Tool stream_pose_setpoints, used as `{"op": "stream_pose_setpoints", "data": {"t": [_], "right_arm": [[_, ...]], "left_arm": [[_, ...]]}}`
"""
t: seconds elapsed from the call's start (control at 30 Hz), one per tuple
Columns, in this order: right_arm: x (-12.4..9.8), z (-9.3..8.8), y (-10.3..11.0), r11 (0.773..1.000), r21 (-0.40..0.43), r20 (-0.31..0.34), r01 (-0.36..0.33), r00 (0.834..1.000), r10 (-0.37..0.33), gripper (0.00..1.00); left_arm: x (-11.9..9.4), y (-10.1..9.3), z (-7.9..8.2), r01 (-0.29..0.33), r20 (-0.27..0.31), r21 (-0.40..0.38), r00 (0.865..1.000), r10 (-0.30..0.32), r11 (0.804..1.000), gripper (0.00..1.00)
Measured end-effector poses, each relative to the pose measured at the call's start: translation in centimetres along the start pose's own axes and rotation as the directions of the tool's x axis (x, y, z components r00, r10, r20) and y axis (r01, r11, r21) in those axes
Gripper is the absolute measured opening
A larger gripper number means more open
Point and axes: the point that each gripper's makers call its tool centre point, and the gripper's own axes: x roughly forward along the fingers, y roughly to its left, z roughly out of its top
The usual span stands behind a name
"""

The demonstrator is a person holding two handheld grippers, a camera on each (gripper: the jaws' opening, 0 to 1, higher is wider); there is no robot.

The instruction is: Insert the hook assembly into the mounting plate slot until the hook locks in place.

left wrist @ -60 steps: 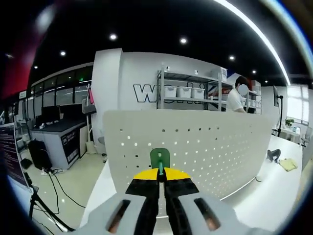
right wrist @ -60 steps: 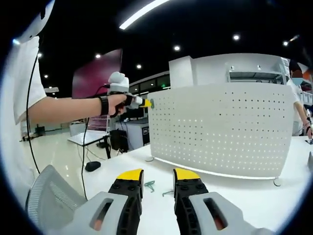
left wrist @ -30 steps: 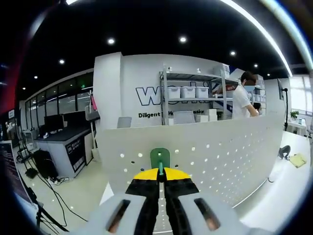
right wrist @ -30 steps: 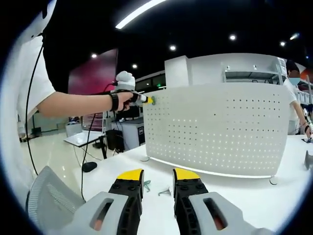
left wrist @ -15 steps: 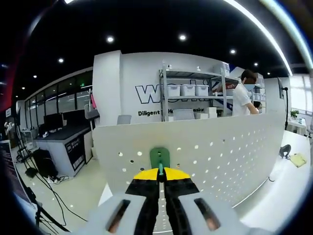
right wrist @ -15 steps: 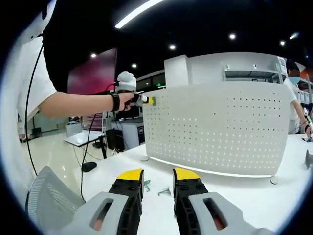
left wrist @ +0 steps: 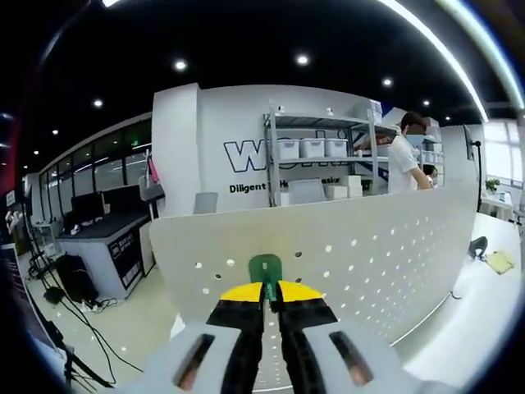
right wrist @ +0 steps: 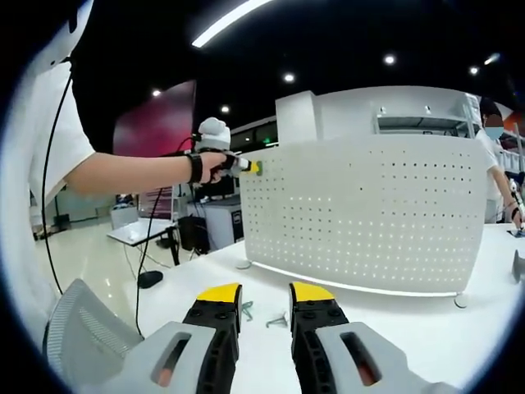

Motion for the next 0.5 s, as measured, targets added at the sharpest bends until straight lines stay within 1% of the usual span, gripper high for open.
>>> {"op": "stream_pose_setpoints", "data": {"t": [0.1, 0.17, 0.27, 0.37, 0.5], "right_arm": [[0.0, 0.0, 0.0, 1.000, -0.001, -0.002, -0.003, 1.000, 0.003, 0.23], [0.1, -0.1, 0.1, 1.000, 0.003, -0.005, -0.004, 1.000, 0.004, 0.23], [0.2, 0.0, 0.2, 1.000, 0.000, -0.001, -0.011, 1.000, 0.011, 0.23], [0.3, 0.0, 0.3, 1.000, -0.006, -0.006, -0.018, 1.000, 0.018, 0.23], [0.5, 0.0, 0.4, 1.000, -0.010, -0.008, -0.029, 1.000, 0.029, 0.24]], "left_arm": [[0.1, -0.1, 0.2, -0.001, 0.009, 0.010, 1.000, 0.001, 1.000, 0.08], [0.0, -0.1, 0.0, -0.001, 0.001, 0.010, 1.000, 0.001, 1.000, 0.08], [-0.1, -0.1, -0.2, 0.003, -0.002, 0.009, 1.000, -0.003, 1.000, 0.12], [-0.5, -0.3, 0.0, 0.006, 0.016, 0.039, 1.000, -0.006, 0.999, 0.15], [-1.1, -0.6, 0.1, 0.026, 0.031, 0.055, 0.999, -0.028, 0.998, 0.19]]}}
